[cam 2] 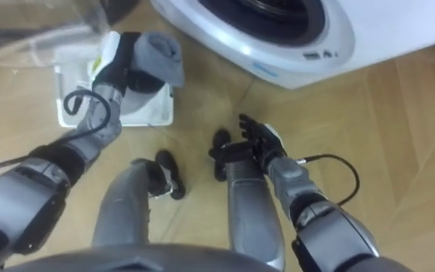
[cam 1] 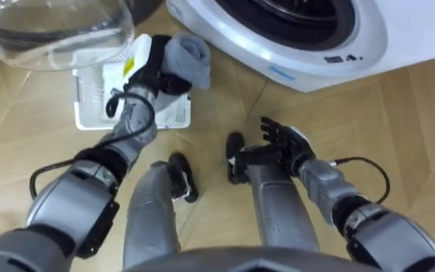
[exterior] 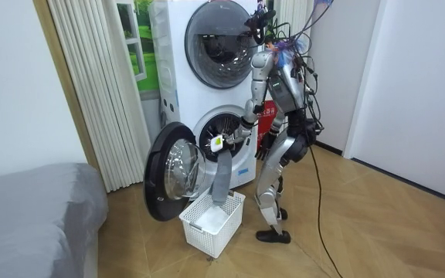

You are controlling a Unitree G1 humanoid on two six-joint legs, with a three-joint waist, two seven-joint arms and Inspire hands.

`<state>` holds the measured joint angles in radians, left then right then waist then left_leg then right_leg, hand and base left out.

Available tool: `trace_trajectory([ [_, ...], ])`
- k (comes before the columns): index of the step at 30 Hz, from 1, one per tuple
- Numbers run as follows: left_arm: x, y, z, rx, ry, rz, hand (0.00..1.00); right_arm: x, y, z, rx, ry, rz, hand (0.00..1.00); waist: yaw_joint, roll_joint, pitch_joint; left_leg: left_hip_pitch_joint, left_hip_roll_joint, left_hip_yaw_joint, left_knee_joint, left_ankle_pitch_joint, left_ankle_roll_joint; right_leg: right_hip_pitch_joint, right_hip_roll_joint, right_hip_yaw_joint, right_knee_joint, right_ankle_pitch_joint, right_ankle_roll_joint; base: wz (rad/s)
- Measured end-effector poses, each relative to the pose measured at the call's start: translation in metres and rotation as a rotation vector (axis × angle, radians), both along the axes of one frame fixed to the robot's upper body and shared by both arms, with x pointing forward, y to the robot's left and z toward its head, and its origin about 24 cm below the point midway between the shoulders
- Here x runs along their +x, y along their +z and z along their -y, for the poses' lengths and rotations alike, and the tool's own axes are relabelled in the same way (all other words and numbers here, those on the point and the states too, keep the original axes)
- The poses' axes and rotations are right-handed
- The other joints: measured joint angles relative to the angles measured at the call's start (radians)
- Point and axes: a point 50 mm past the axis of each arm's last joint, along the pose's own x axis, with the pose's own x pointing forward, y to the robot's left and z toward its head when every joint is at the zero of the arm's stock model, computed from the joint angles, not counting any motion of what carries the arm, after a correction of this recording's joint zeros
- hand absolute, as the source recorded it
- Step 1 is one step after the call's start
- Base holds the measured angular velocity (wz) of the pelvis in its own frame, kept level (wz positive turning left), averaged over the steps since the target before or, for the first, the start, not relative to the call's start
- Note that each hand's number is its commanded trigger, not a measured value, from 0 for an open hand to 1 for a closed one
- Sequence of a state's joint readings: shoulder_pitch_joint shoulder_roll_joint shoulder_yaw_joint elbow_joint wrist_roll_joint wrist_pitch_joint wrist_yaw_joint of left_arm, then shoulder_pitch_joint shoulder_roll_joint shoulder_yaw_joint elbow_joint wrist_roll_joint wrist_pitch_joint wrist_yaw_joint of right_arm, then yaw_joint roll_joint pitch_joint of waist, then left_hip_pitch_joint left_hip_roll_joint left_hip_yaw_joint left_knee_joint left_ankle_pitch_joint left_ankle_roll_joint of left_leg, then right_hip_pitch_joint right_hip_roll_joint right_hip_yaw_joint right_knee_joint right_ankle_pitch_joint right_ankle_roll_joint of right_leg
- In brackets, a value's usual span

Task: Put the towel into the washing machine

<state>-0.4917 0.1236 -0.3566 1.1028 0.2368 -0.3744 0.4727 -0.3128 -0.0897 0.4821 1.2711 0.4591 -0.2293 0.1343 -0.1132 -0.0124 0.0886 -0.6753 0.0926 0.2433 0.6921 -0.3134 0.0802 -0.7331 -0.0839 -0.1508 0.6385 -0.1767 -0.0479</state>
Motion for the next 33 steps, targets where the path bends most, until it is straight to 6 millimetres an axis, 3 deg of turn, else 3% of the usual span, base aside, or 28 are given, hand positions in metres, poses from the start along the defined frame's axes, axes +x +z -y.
trace_trajectory([
  [4,-0.001,0.002,0.0,-0.111,0.045,0.007,1.0,-0.005,-0.002,-0.001,0.003,0.027,-0.011,0.0,0.018,0.007,-0.0057,0.04,-0.002,-0.007,-0.031,0.008,-0.004,0.05,-0.003,-0.027,-0.033,0.001,-0.001,0.09],
  [8,-0.013,-0.005,0.008,-0.238,0.036,-0.03,1.0,-0.008,-0.003,-0.004,0.003,0.072,-0.011,0.0,0.041,0.011,-0.021,0.067,-0.006,-0.008,-0.049,0.009,-0.005,0.076,-0.007,-0.032,-0.038,-0.001,0.002,0.03],
  [11,-0.025,-0.016,0.014,-0.316,0.025,-0.092,1.0,-0.004,0.0,-0.008,0.01,0.113,0.014,0.0,0.048,0.011,-0.0253,0.086,-0.013,-0.009,-0.062,0.011,-0.005,0.093,-0.012,-0.034,-0.048,-0.003,0.004,0.03],
  [15,-0.036,-0.029,0.023,-0.451,-0.01,-0.19,1.0,0.002,0.004,-0.01,0.017,0.121,0.037,0.0,0.07,0.009,-0.0265,0.104,-0.02,-0.009,-0.075,0.017,-0.002,0.11,-0.022,-0.045,-0.056,-0.004,0.006,0.05],
  [23,-0.053,-0.044,0.02,-0.629,-0.064,-0.314,1.0,0.001,0.005,-0.015,-0.003,0.2,0.05,0.0,0.089,0.007,-0.0292,0.127,-0.021,-0.009,-0.112,0.031,-0.006,0.137,-0.013,-0.047,-0.098,0.011,0.006,0.0],
  [30,-0.055,-0.041,0.016,-0.768,-0.118,-0.329,1.0,0.001,0.006,-0.017,-0.003,0.212,0.058,0.0,0.094,0.006,-0.0442,0.127,-0.019,-0.009,-0.119,0.034,-0.008,0.139,-0.009,-0.05,-0.106,0.015,0.006,0.0],
  [33,-0.053,-0.035,0.019,-0.803,-0.151,-0.31,1.0,-0.001,0.004,-0.017,-0.003,0.212,0.051,0.0,0.099,0.007,-0.0466,0.128,-0.016,-0.009,-0.11,0.034,-0.008,0.142,-0.006,-0.051,-0.108,0.016,0.006,0.0],
])
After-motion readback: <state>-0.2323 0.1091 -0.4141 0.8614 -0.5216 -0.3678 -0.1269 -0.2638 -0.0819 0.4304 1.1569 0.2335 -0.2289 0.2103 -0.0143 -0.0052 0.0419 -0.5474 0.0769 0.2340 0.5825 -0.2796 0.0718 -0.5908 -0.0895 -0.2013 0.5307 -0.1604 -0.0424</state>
